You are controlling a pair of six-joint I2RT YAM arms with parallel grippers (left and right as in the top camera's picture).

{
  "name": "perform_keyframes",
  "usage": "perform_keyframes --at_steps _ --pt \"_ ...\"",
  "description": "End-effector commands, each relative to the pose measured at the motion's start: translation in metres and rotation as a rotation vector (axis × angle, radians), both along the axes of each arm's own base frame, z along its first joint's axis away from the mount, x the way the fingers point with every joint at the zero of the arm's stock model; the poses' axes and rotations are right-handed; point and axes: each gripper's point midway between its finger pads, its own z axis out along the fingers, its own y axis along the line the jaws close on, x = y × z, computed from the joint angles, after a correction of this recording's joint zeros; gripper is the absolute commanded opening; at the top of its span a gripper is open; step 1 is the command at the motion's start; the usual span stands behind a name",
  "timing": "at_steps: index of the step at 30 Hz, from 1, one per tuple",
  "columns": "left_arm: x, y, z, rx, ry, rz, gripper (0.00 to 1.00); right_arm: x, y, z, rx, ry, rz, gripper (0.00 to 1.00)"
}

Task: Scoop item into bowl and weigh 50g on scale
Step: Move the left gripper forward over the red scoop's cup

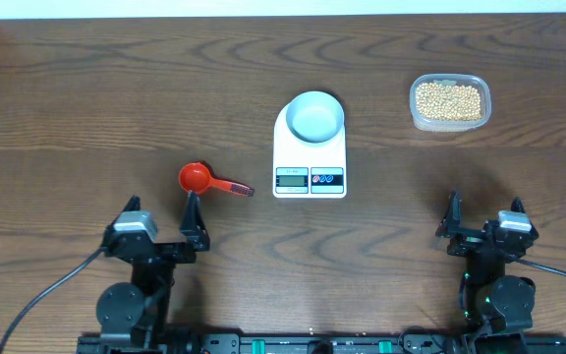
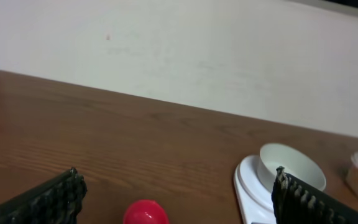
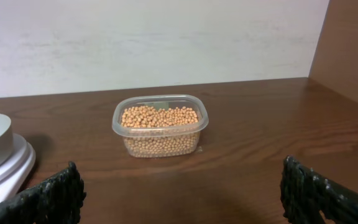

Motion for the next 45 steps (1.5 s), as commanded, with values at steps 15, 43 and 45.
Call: perform_keyframes --at_steps 15,43,45 --pt "0.052 0.0 0.025 -0.177 0.342 0.063 0.98 -0.001 -0.002 0.0 -0.015 0.001 -0.011 0.99" --pt "0.087 0.006 -0.061 -0.432 0.633 0.248 0.97 -0.001 -0.002 0.0 -0.015 0.001 -0.01 0.99" --pt "0.085 0.012 -0.069 -0.488 0.652 0.32 0.97 -0.001 -0.002 0.0 -0.015 0.001 -0.01 0.99"
